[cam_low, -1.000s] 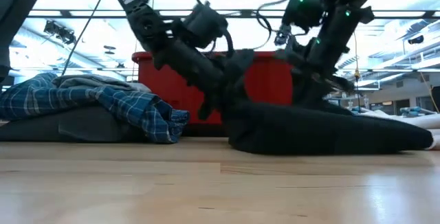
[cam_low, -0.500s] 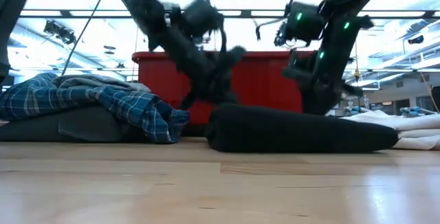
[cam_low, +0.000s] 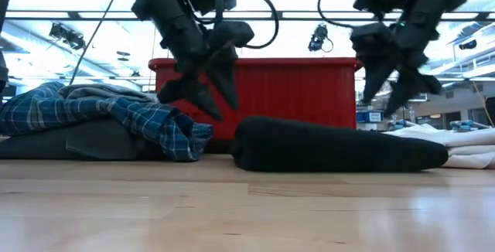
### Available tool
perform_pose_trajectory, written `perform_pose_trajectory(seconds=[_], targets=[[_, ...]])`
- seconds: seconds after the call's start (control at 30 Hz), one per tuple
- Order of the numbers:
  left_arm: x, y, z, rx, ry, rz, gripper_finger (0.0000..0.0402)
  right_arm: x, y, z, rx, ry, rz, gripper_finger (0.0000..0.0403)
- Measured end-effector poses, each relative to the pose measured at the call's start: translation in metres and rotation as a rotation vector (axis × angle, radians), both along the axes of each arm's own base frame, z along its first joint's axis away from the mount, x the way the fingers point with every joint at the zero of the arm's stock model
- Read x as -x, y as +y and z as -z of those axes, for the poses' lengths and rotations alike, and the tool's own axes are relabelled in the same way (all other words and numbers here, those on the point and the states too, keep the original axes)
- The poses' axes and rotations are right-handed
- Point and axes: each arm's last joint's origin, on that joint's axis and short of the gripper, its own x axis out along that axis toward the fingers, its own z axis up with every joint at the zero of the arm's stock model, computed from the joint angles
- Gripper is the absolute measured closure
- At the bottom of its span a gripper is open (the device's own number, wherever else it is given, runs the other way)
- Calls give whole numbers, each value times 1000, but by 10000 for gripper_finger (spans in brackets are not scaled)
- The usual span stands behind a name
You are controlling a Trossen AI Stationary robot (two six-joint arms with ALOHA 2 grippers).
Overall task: Fold Laundry from Bin
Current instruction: Stack the black shirt on top of the gray shirt
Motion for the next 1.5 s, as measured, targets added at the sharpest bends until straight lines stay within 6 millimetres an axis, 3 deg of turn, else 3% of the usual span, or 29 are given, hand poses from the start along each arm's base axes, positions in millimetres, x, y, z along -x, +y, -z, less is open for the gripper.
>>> perform_pose_trajectory(seconds=[0.17, 0.3, 0.57, 0.8, 0.9, 1.03, 1.23, 1.37, 1.5], targets=[[-12, -5, 13, 49, -39, -43, 104, 6, 8, 29, -69, -10, 33, 53], [-25, -5, 23, 66, -98, -33, 52, 4, 10, 45, -77, -79, 50, 14], [-35, -6, 60, 143, -27, -48, 40, -6, 8, 62, -72, -63, 50, 40], [-38, -1, 56, 179, -71, -56, 41, -18, 13, 74, -108, -73, 14, 62], [-40, 1, 58, 182, -95, -56, 60, -23, 10, 81, -98, -71, 7, 71], [-48, 0, 64, 167, -151, -40, 112, -32, 9, 84, -98, -146, -58, 87], [-50, -5, 68, 122, -150, -40, 183, -34, 7, 83, -89, -160, -22, 120], [-51, -5, 67, 100, -170, -33, 262, -33, 7, 84, -99, -152, -37, 192], [-56, -7, 63, 97, -236, 8, 361, -33, 9, 83, -85, -161, -91, 307]])
